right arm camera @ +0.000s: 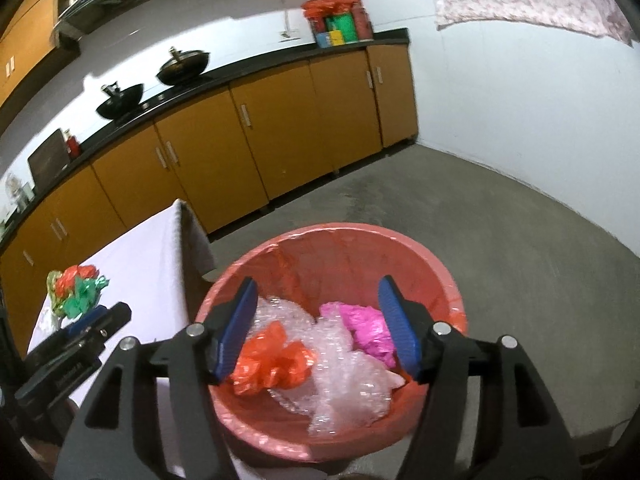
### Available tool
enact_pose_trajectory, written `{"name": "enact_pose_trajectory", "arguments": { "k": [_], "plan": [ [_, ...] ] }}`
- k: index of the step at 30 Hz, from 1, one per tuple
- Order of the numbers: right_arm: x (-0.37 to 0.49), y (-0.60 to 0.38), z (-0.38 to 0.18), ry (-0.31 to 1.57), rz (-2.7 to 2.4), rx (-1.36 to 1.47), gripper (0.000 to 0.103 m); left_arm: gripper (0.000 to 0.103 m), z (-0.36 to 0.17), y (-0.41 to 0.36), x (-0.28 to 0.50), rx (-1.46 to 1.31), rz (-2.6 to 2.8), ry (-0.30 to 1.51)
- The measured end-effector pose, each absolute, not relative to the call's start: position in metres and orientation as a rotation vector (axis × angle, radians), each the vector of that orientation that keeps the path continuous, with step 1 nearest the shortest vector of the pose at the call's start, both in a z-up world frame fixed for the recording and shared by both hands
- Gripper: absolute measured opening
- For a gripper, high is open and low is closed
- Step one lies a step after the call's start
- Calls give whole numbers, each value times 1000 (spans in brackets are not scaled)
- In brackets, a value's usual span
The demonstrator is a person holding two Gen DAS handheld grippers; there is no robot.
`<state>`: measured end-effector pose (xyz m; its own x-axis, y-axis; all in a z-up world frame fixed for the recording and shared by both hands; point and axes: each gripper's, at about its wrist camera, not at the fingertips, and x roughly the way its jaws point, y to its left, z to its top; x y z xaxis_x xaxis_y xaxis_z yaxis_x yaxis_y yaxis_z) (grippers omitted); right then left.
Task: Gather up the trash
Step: 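Grasp the clear bag with the left tool while the right tool grasps the green bag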
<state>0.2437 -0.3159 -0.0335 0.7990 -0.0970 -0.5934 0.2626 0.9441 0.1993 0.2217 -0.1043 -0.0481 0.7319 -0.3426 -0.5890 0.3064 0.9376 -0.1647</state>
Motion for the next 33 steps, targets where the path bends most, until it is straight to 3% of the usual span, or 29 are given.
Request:
{"name": "enact_pose_trajectory", "arguments": {
  "k": [7,21,32,33],
  "plan": [
    [259,-272,-30,631,-116,246,62,66,-49,-30,227,-75,-191,637],
    [316,-137,-39,702,121,207,62,89,-64,165,252,-131,264,654],
    [360,-46,-52,750,260,161,62,89,-93,196,302,-102,277,794],
    [363,-42,-52,753,266,165,62,85,-97,198,306,-113,272,821]
  ]
}}
